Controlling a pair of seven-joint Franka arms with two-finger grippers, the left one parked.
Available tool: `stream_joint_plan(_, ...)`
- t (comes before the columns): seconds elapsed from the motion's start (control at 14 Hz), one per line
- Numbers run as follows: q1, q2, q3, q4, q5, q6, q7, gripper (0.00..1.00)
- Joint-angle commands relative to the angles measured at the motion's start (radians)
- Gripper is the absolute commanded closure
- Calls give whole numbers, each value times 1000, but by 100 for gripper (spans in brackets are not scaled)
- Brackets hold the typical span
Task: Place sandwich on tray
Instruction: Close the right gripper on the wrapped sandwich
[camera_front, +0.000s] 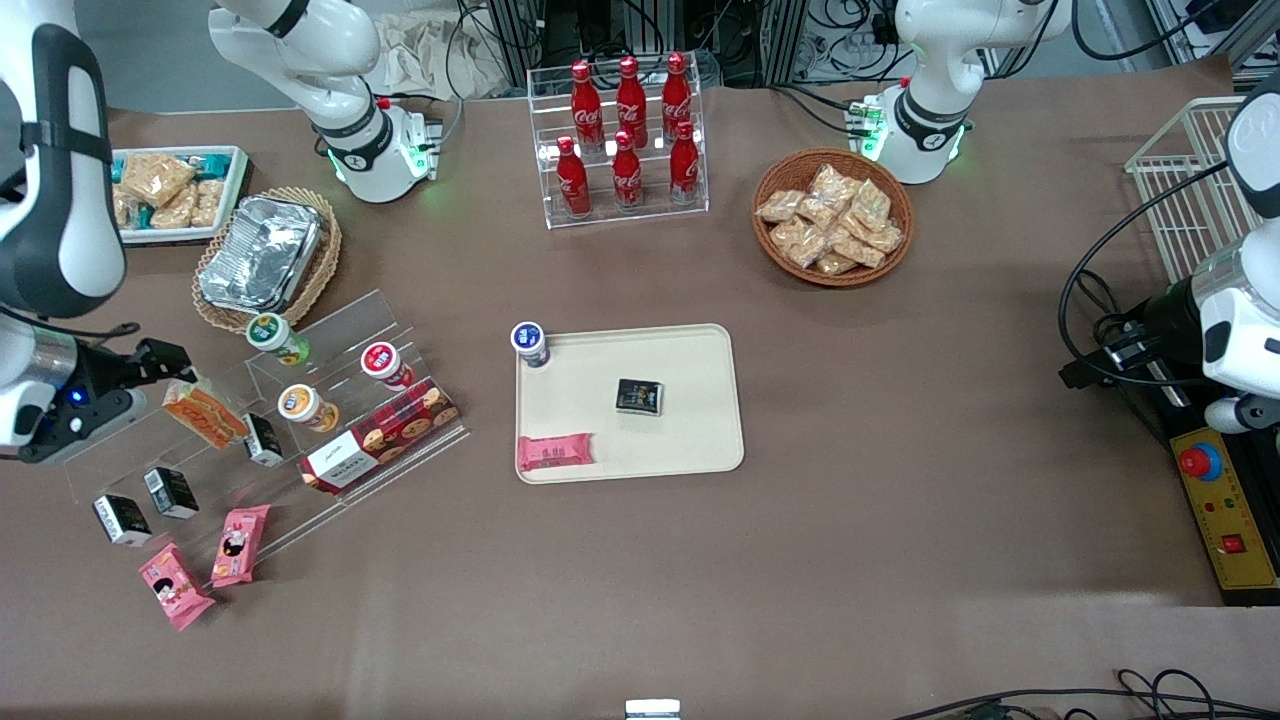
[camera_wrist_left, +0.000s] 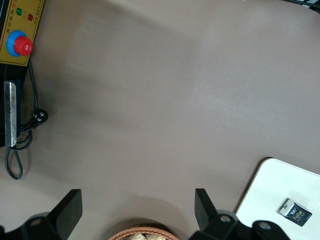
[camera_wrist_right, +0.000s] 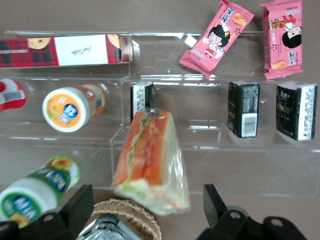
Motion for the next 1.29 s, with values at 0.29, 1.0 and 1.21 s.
stream_joint_plan(0.29,6,29,3,-44,-19,50,-11,6)
stream_joint_plan(1.0,5,36,5,-11,-19,18,-68,87)
stream_joint_plan(1.21,11,41,9,108,-20,-95,-69,95)
